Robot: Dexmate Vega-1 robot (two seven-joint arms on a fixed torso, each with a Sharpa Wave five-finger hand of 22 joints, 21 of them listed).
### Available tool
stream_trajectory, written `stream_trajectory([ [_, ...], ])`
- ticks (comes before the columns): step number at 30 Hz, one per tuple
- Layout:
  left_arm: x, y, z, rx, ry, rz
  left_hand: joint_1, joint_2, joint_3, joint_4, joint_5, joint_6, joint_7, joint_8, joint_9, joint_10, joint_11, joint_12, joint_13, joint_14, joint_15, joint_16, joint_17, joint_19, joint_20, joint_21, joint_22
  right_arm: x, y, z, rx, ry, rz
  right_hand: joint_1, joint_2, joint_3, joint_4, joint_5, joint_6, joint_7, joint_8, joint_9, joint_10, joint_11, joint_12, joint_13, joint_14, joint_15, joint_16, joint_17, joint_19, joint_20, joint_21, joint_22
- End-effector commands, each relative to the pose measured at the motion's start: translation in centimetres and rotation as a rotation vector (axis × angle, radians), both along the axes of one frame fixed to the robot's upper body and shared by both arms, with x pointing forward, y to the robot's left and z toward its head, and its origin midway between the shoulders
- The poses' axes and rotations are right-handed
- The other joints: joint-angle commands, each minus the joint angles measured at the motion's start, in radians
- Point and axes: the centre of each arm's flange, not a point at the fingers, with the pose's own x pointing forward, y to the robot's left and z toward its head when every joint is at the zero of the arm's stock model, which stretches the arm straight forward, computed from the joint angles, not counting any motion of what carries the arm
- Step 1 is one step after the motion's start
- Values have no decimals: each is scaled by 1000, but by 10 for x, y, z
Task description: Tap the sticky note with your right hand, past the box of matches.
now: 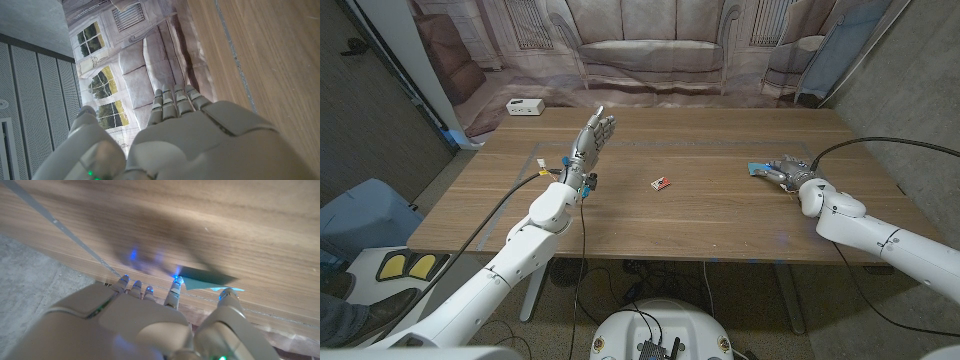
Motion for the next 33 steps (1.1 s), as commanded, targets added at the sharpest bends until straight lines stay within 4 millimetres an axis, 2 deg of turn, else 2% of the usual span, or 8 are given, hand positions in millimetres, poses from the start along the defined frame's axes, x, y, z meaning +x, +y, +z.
stream_trajectory([
  [1, -1, 1, -2, -6, -1, 1, 5, 11, 1, -6, -2, 8, -5, -2, 6, 9, -1, -4, 3, 7, -3, -3, 5, 2, 6, -3, 6, -3, -3, 3, -2, -8, -20, -10, 1, -3, 0, 2, 23, 15, 4, 5, -150, 1, 4, 2, -261, 6, 7, 3, -195, 7, 6, 4],
  [15, -2, 2, -3, -7, 2, 3, 5, 11, 1, -7, -2, 9, -4, -2, 6, 9, 1, -4, 3, 7, -3, -3, 6, 2, 7, -4, 6, -14, 5, 14, 15, -65, 3, -13, -3, -5, 0, 2, 13, 12, -1, 6, -130, 4, 12, 2, -248, 9, 12, 3, -188, 7, 8, 4],
  [17, -1, 2, -3, -7, 3, 2, 5, 11, 1, -7, -2, 9, -4, -2, 6, 11, 0, -4, 3, 7, -3, -3, 6, 2, 7, -4, 6, -16, 7, 17, 16, -78, 10, -11, -4, -5, -1, 3, -17, 17, -13, 6, -115, 11, 17, 2, -241, 10, 13, 2, -183, 9, 9, 4],
  [20, -1, 2, -3, -5, 3, -1, 5, 12, 1, -7, -2, 9, -4, -2, 6, 11, -2, -4, 3, 8, -3, -3, 6, 2, 6, -3, 6, -19, 9, 21, 10, -98, 19, -6, -7, -4, -6, 4, -99, 31, -35, 6, -101, 17, 19, 1, -231, 12, 14, 0, -174, 13, 10, 4],
  [33, 0, 4, 1, 2, -1, -6, 5, 12, 1, -7, -2, 10, -3, -2, 6, 12, -2, -4, 3, 9, -4, -3, 5, 3, 6, -3, 6, -28, 20, 31, 23, -156, 60, -1, -13, -5, -13, 4, -207, 64, -39, 6, -88, 38, 19, 1, -220, 16, 14, -3, -155, 20, 14, 3],
])
